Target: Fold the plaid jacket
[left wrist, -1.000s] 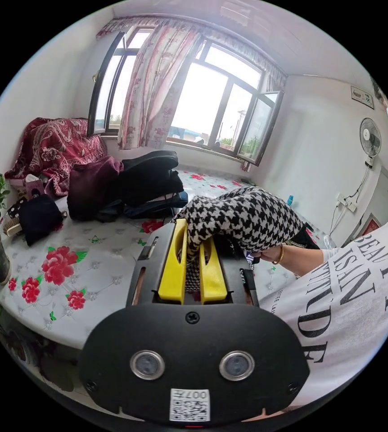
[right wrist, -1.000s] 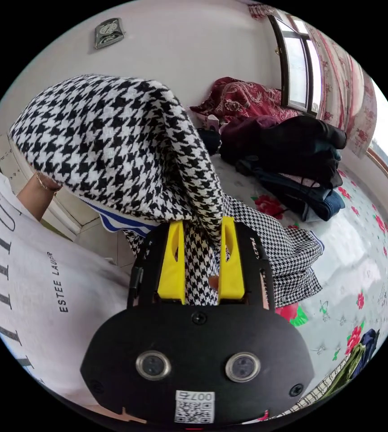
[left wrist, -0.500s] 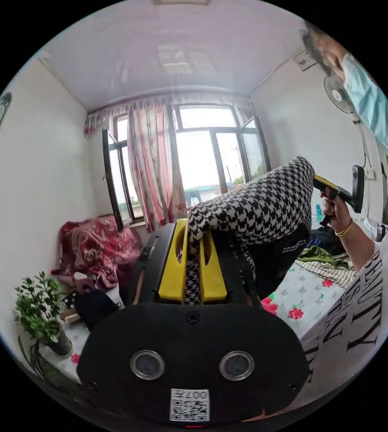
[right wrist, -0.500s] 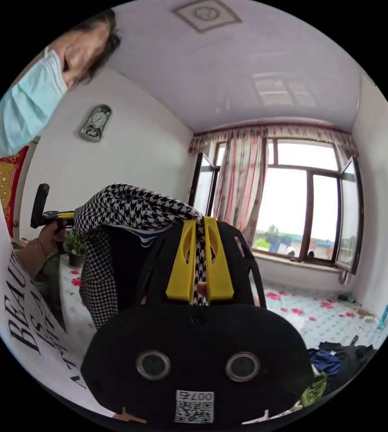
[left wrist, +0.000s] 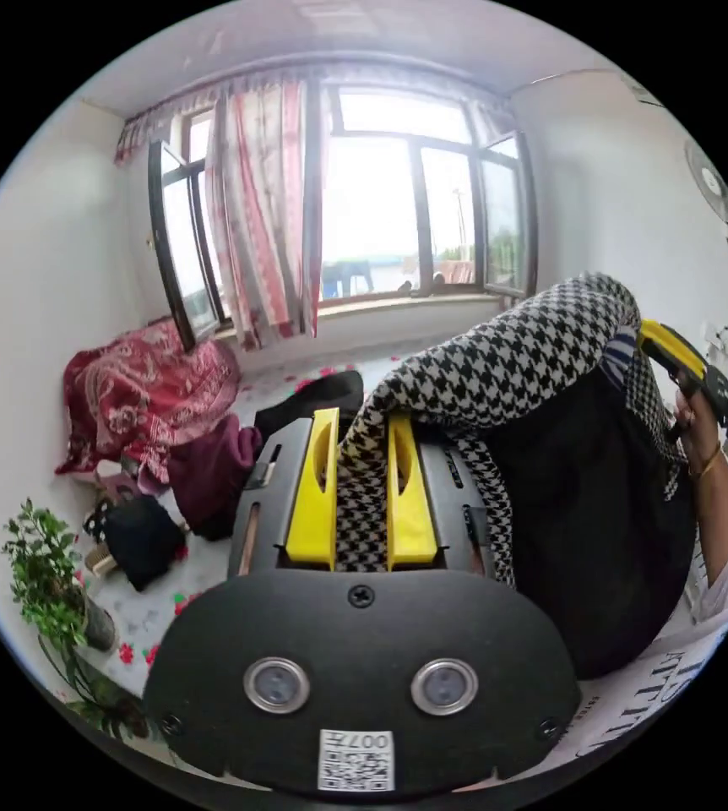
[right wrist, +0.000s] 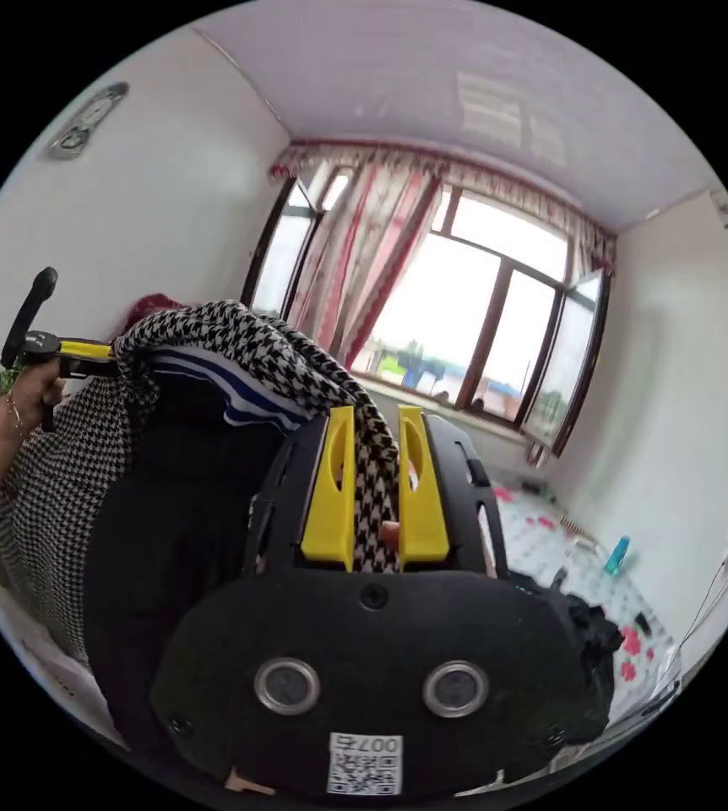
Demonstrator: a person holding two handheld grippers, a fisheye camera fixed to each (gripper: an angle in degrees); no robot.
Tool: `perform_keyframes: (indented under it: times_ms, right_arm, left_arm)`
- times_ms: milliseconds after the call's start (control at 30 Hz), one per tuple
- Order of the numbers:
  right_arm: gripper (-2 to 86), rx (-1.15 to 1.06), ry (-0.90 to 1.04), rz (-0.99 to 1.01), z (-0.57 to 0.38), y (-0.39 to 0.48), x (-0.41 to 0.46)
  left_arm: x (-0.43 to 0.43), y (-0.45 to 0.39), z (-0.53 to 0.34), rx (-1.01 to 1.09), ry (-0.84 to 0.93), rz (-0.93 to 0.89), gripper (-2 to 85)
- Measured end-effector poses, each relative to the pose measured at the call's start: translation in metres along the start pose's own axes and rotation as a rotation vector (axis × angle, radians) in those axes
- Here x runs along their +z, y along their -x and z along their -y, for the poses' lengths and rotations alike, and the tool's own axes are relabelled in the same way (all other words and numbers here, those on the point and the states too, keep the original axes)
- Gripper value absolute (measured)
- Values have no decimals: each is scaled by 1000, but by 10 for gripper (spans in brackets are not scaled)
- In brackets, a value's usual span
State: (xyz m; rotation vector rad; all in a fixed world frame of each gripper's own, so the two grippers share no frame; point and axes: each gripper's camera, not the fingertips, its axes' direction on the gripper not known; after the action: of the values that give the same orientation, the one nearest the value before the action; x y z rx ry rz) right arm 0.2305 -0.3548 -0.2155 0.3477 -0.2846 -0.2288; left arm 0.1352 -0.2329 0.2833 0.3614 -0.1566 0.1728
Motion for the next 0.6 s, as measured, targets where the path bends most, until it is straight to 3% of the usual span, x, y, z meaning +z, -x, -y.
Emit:
perform_keyframes:
  times_ms: [67,233,367,467,533,600]
  right_arm:
    - [56,110,173,54,-48,-23,46]
    - [65,180,325,182,-195,-37,62]
    - [77,300,628,319,-307,-25,75]
    - [83,349,768,347,-348,-8,88]
    - [86,314,814,388,-357,6,106]
    - [88,226,897,444,-364,25,142]
  left_arm:
    - [35,16,-29,-98,83,46,82]
    - [62,28,-152,-177,235,4,95]
    - [89,-20,-247,-110,546,-197,147]
    - [105,-71,-256,-1,606,-283,156]
    - [131,-102,-246,117,654,-259,142]
    - [184,-128,-239,243,779,-220,66]
